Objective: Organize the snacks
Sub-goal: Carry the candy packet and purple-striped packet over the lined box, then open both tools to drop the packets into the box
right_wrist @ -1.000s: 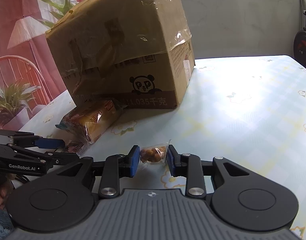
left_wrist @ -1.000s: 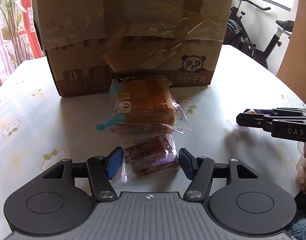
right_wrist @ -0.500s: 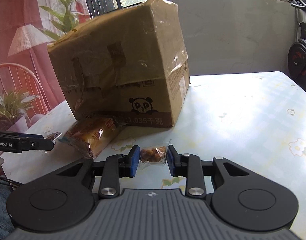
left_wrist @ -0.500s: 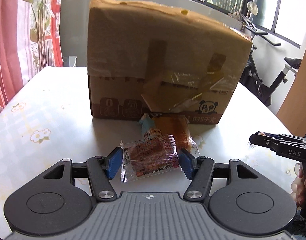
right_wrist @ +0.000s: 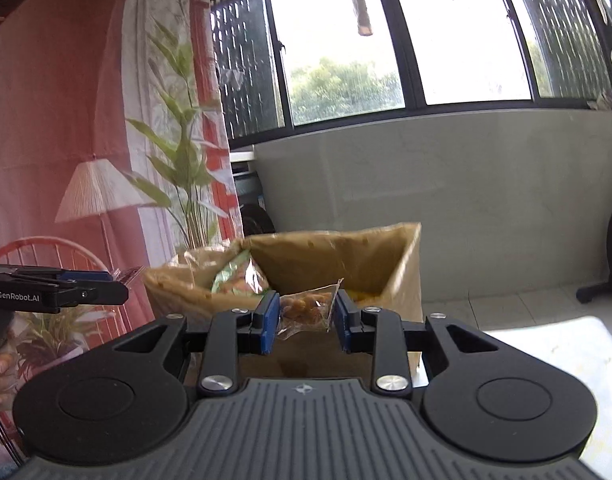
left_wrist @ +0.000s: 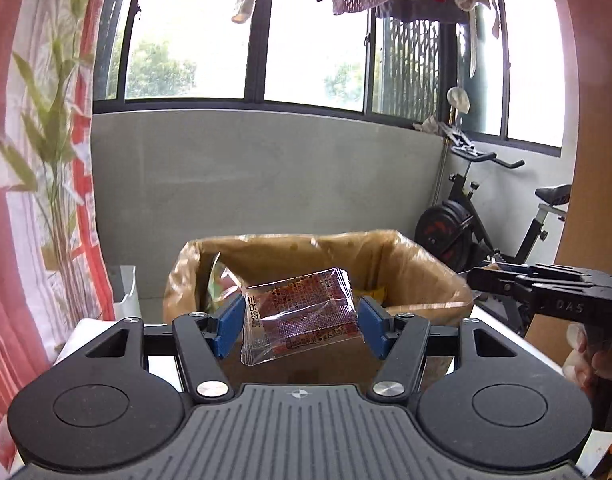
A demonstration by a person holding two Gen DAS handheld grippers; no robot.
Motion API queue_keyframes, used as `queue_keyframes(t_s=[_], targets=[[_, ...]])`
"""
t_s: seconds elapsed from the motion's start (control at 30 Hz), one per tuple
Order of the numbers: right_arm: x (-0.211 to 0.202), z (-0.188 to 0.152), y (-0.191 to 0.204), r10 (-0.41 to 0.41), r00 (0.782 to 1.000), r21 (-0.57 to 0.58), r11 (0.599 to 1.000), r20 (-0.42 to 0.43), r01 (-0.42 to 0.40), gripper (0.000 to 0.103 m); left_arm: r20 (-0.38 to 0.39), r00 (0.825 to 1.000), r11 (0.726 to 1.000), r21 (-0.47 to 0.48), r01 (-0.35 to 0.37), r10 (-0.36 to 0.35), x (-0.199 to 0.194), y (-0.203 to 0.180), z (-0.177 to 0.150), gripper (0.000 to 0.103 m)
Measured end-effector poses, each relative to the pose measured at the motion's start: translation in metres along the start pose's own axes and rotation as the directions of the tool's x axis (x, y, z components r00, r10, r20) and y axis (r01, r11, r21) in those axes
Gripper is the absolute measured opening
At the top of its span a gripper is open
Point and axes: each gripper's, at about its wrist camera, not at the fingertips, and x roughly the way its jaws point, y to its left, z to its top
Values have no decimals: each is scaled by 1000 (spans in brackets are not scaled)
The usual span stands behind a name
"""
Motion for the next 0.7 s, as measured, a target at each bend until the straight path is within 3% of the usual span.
queue_keyframes(t_s=[0.1,0.2,0.33,0.53,0.6,0.63,0.7], targets=[[24,22,9,-16,1000,-75,997,22,18,32,12,1000,1000,11,18,-18,24,-7,21,65],[54,31,9,-56,998,-100,994,-8,55,32,-4,1000,1000,-3,26,-26,55,-15,31,66],[87,28,2,-112,991,-69,992,-77,106,32,-40,999,1000,-12,13,-14,96,-26,27,66],[99,18,0,-136,981,-80,989,-139,126,35,-82,996,1000,-26,16,-18,127,-28,19,73],[98,17,-4,-137,979,-65,990,-152,129,42,-93,996,1000,-18,7,-9,128,-26,17,74],[97,17,-6,-140,978,-54,990,-153,133,53,-92,996,1000,-12,7,-8,126,-23,15,74],[91,18,-9,-145,979,-31,989,-140,142,56,-91,996,1000,-2,14,-14,117,-21,14,74]])
